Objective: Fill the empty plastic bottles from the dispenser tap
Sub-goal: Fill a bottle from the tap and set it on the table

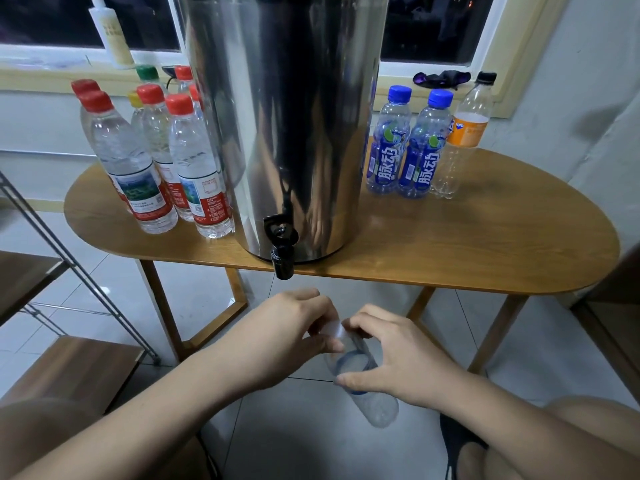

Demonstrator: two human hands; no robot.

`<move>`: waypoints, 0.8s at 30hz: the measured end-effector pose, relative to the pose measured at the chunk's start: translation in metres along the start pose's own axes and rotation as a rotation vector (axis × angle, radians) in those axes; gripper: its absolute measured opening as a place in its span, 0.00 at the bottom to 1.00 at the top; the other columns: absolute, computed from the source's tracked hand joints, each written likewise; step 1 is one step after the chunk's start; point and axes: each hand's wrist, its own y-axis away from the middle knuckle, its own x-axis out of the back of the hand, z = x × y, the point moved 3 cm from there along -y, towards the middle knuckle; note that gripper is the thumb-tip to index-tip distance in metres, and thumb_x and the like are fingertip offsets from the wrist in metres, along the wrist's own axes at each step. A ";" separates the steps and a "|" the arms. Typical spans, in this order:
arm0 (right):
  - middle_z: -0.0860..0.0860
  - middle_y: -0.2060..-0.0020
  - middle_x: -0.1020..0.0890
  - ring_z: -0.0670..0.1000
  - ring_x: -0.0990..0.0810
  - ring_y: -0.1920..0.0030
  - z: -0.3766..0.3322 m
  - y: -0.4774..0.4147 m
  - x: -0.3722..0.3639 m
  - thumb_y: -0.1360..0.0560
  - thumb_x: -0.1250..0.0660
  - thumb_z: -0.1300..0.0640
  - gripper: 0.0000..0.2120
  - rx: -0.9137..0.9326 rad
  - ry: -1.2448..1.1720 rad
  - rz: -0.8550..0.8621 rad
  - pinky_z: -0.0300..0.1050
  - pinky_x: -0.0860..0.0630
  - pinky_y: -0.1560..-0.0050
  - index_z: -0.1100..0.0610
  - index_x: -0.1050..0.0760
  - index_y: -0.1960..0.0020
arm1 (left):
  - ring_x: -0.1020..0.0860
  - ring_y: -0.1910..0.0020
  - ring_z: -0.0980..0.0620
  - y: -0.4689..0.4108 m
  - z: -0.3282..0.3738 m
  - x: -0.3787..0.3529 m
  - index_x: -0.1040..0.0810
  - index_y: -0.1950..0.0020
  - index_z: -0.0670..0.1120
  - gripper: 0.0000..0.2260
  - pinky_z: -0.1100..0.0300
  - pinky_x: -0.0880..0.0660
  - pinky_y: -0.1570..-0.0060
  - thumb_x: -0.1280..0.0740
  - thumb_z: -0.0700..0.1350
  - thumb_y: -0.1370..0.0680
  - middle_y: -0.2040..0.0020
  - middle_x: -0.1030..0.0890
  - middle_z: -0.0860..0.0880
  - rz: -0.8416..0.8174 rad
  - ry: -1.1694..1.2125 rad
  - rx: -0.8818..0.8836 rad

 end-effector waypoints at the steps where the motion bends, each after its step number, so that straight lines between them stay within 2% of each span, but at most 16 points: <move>1: 0.41 0.46 0.23 0.45 0.21 0.44 0.000 0.000 -0.001 0.32 0.18 0.35 0.25 0.002 0.009 -0.007 0.41 0.24 0.46 0.43 0.20 0.40 | 0.22 0.54 0.57 0.001 -0.001 -0.002 0.21 0.46 0.56 0.14 0.53 0.20 0.53 0.29 0.65 0.20 0.51 0.22 0.58 0.001 -0.057 0.012; 3: 0.41 0.48 0.24 0.45 0.21 0.46 -0.001 0.001 -0.004 0.31 0.18 0.36 0.24 0.008 0.014 -0.011 0.41 0.24 0.48 0.43 0.21 0.42 | 0.21 0.54 0.58 0.003 -0.004 -0.004 0.21 0.46 0.56 0.19 0.53 0.20 0.53 0.33 0.71 0.21 0.51 0.22 0.58 0.020 -0.091 -0.001; 4: 0.41 0.48 0.24 0.45 0.21 0.47 -0.001 0.001 -0.004 0.31 0.18 0.36 0.23 0.007 0.007 -0.010 0.40 0.24 0.49 0.44 0.21 0.42 | 0.20 0.50 0.59 0.004 -0.004 -0.004 0.20 0.42 0.57 0.19 0.56 0.20 0.50 0.32 0.70 0.21 0.47 0.21 0.59 0.012 -0.057 -0.030; 6: 0.42 0.49 0.24 0.45 0.21 0.47 -0.002 0.002 -0.003 0.31 0.18 0.37 0.22 -0.006 -0.012 -0.006 0.40 0.24 0.50 0.44 0.21 0.43 | 0.20 0.41 0.62 0.005 -0.004 -0.003 0.20 0.33 0.59 0.17 0.62 0.21 0.45 0.26 0.60 0.20 0.39 0.21 0.62 -0.019 0.021 -0.138; 7: 0.42 0.48 0.24 0.45 0.21 0.47 -0.002 0.001 -0.003 0.31 0.19 0.37 0.22 -0.010 -0.018 -0.007 0.41 0.23 0.49 0.43 0.21 0.43 | 0.20 0.40 0.62 0.005 -0.005 -0.003 0.19 0.32 0.59 0.16 0.64 0.21 0.45 0.24 0.55 0.19 0.37 0.21 0.63 -0.024 0.046 -0.188; 8: 0.42 0.47 0.24 0.45 0.21 0.46 -0.002 0.001 -0.002 0.31 0.19 0.36 0.23 -0.013 -0.021 -0.009 0.43 0.22 0.47 0.43 0.21 0.41 | 0.20 0.41 0.61 0.005 -0.006 -0.002 0.18 0.33 0.60 0.16 0.63 0.21 0.46 0.23 0.50 0.19 0.38 0.20 0.63 -0.019 0.063 -0.215; 10: 0.41 0.45 0.23 0.44 0.21 0.44 -0.003 0.000 -0.002 0.31 0.19 0.35 0.26 -0.012 -0.032 -0.009 0.45 0.21 0.45 0.43 0.20 0.38 | 0.18 0.45 0.60 0.005 -0.009 0.001 0.16 0.35 0.59 0.15 0.62 0.20 0.49 0.22 0.48 0.20 0.41 0.19 0.63 0.010 0.086 -0.209; 13: 0.41 0.45 0.23 0.44 0.20 0.43 -0.005 -0.003 -0.004 0.31 0.18 0.36 0.27 0.002 -0.046 0.021 0.45 0.21 0.44 0.44 0.20 0.37 | 0.19 0.51 0.60 0.003 -0.015 0.006 0.16 0.42 0.60 0.10 0.60 0.19 0.53 0.23 0.58 0.22 0.48 0.18 0.61 0.054 0.084 -0.123; 16: 0.40 0.45 0.23 0.44 0.20 0.42 -0.007 -0.007 -0.007 0.32 0.18 0.36 0.29 0.012 -0.040 0.046 0.43 0.22 0.44 0.45 0.20 0.35 | 0.20 0.54 0.60 0.003 -0.021 0.010 0.18 0.49 0.60 0.17 0.59 0.20 0.58 0.30 0.71 0.24 0.55 0.19 0.60 0.089 0.026 -0.037; 20: 0.38 0.44 0.25 0.42 0.22 0.42 -0.009 -0.015 -0.011 0.32 0.19 0.35 0.29 0.017 0.011 0.045 0.37 0.23 0.45 0.42 0.22 0.35 | 0.19 0.57 0.60 0.007 -0.030 0.016 0.16 0.50 0.56 0.22 0.57 0.21 0.60 0.30 0.73 0.26 0.59 0.17 0.58 0.103 0.010 0.032; 24: 0.37 0.44 0.24 0.41 0.22 0.42 -0.009 -0.022 -0.015 0.32 0.19 0.34 0.28 -0.007 0.005 0.050 0.38 0.23 0.43 0.40 0.22 0.36 | 0.19 0.55 0.61 0.011 -0.051 0.023 0.15 0.48 0.55 0.23 0.63 0.23 0.60 0.30 0.72 0.27 0.58 0.17 0.58 0.058 -0.041 0.081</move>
